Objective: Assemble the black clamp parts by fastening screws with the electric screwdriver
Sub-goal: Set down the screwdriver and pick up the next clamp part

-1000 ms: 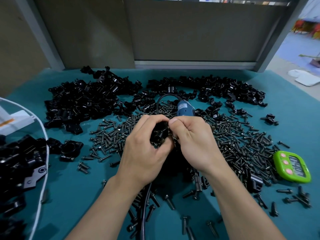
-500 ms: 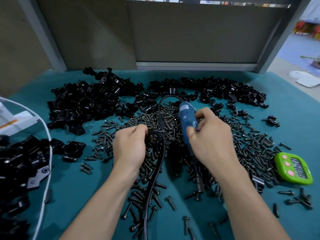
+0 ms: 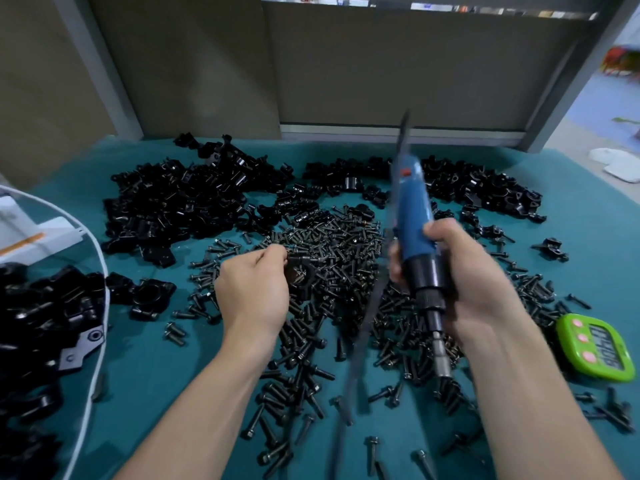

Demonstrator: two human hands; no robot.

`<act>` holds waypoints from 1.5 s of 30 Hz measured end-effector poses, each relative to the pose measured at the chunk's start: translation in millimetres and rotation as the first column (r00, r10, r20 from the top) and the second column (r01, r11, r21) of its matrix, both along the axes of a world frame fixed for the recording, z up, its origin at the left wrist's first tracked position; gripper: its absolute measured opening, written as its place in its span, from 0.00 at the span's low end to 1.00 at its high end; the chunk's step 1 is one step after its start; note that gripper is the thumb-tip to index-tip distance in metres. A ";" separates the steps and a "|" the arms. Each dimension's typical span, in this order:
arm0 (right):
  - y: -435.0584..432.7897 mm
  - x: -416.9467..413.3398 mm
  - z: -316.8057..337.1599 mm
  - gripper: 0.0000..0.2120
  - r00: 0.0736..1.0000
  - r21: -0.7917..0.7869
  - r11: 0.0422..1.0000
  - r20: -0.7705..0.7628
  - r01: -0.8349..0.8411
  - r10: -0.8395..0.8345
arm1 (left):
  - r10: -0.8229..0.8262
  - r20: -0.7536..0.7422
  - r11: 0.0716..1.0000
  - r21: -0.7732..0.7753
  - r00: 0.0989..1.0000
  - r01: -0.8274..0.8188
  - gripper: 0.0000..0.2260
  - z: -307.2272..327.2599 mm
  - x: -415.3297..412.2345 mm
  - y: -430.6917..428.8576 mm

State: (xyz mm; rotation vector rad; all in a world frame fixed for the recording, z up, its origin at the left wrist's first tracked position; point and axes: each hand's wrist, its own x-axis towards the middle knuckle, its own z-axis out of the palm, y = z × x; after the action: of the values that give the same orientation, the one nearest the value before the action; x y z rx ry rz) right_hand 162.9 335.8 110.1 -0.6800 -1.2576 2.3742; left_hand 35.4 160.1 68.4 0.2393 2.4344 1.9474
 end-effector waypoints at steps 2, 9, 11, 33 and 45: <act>4.6 7.1 5.2 0.34 0.979 -0.035 0.992 -0.170 -0.118 0.110 | 0.010 0.012 1.000 0.016 1.000 -0.010 0.23 0.2 -0.6 -0.1; -23.9 -22.3 -0.7 0.16 0.954 -0.266 0.954 -0.224 0.138 -0.201 | 0.011 -0.057 0.995 -0.097 0.998 -0.016 0.25 0.3 5.6 1.7; -28.2 -30.0 -5.4 0.06 0.912 -0.382 0.890 -0.217 0.249 -0.348 | -0.002 -0.076 0.994 -0.109 0.997 -0.007 0.26 0.9 8.0 1.4; -15.7 -25.4 -11.9 0.07 0.696 -0.678 0.605 -0.189 0.418 -0.692 | -0.061 -0.119 0.995 -0.087 0.991 0.050 0.26 7.5 18.3 2.9; -20.2 -29.4 -11.8 0.12 0.685 -0.660 0.629 -0.232 0.411 -0.691 | 0.037 -0.108 0.992 -0.113 0.993 -0.049 0.27 7.2 25.9 2.7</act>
State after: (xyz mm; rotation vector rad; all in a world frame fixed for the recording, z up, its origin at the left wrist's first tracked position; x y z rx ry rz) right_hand 133.5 315.6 98.3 -0.4994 -0.0541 2.1202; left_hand 61.3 162.8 75.6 0.2972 2.6294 1.8470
